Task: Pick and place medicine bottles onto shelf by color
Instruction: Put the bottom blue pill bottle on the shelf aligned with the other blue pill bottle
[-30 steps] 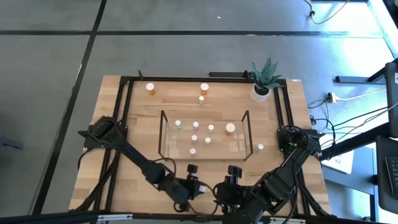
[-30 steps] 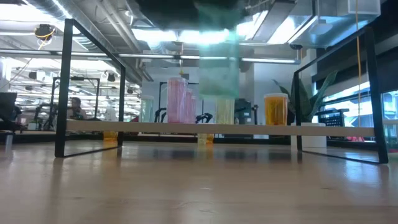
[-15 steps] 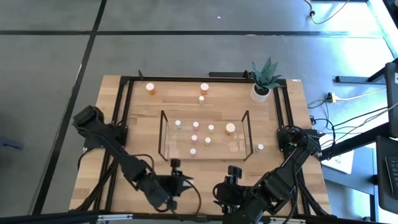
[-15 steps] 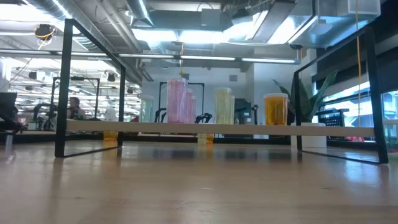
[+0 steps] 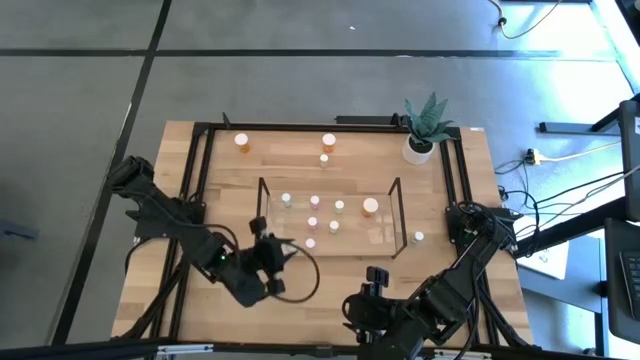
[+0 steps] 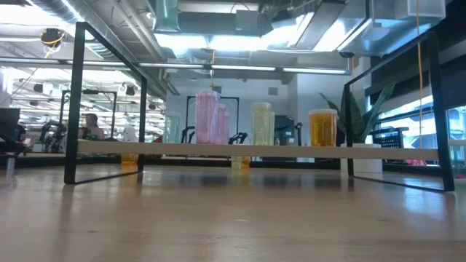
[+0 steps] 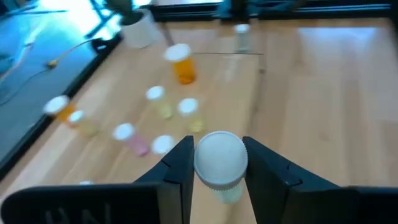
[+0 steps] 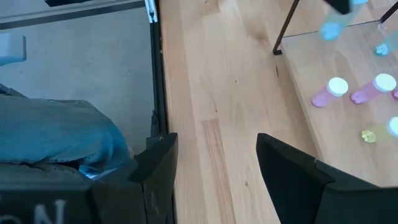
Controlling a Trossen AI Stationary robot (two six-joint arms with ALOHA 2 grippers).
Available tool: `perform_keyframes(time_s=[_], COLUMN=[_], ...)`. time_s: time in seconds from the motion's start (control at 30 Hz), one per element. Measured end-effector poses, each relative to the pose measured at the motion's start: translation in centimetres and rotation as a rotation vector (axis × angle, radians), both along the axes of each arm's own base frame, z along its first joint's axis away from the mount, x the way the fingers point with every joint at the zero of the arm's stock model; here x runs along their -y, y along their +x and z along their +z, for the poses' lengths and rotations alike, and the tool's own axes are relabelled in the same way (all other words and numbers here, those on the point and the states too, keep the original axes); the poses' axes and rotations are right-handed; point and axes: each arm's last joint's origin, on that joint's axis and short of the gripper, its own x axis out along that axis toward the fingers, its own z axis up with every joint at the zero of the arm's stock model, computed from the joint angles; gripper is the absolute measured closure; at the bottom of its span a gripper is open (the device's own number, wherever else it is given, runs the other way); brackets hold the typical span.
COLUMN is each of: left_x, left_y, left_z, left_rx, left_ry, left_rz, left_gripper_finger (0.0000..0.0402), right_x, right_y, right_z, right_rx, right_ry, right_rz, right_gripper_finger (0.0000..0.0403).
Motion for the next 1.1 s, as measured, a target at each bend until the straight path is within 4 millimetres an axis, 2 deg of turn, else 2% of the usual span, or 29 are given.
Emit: perform_keyframes(time_s=[0.37, 0.63, 0.83, 1.1], left_x=[-3.7, -5.6, -6.5, -6.8], left_y=[1.4, 3.1, 4.1, 4.0], left_z=[-0.7, -2.8, -4.4, -5.7], left_rx=[0.047, 0.018, -0.033, -0.087], left_ry=[-0.151, -0.143, -0.164, -0.218], left_rz=[0.286, 0.422, 0.477, 0.563], left_gripper_finger=[0.0298, 0.0298, 0.0297, 0.0297], right_x=[0.0, 0.0, -0.1, -0.1], right_y=[0.0, 0.0, 0.1, 0.2], right_z=[0.0, 0.0, 0.1, 0.1], right_rx=[0.001, 0.005, 0.010, 0.019], right_ry=[0.001, 0.005, 0.010, 0.019], right_rz=[-0.001, 0.000, -0.001, 0.000], right_gripper_finger=[0.0184, 0.0184, 0.0184, 0.0184])
